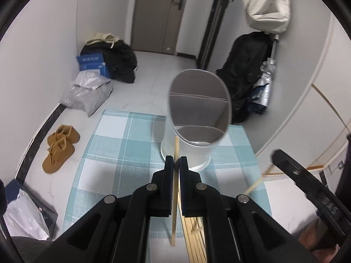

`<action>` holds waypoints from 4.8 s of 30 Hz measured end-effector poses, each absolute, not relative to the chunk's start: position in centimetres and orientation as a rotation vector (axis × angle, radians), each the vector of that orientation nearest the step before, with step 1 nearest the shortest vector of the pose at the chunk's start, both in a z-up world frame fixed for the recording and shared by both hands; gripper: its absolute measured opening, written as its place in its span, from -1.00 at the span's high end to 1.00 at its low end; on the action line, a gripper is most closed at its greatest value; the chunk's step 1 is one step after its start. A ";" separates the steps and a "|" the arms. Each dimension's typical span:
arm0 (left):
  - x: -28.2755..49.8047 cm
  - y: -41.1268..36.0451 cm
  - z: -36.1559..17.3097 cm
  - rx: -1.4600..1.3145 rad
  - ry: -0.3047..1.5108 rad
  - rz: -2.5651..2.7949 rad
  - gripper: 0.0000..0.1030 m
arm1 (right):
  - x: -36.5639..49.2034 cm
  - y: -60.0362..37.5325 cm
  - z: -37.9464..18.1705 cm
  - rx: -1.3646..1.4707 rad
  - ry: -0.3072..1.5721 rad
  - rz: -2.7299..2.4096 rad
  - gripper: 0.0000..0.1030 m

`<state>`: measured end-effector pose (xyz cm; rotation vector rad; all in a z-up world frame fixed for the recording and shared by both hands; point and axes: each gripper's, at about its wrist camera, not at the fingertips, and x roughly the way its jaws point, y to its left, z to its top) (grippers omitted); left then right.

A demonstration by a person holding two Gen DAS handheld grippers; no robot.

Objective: Organize utensils
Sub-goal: 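Lift both chopsticks and lower them into the white utensil holder, then open both grippers to release the chopsticks and withdraw, then lower both grippers back toward the remaining chopstick bundle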

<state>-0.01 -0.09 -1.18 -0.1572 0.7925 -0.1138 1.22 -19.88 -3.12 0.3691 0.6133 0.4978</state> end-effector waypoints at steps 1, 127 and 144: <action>0.0 -0.1 -1.2 -0.151 0.788 -0.122 0.98 | 1.1 -19.7 -3.1 0.357 0.608 0.494 0.93; -0.2 1.8 5.3 -0.135 0.520 -0.048 -0.92 | -1.5 -19.8 5.2 0.159 0.351 0.377 -0.79; 1.7 4.1 -4.6 -0.194 0.731 0.027 -0.92 | -0.8 -18.1 -4.0 0.060 0.633 0.385 -0.80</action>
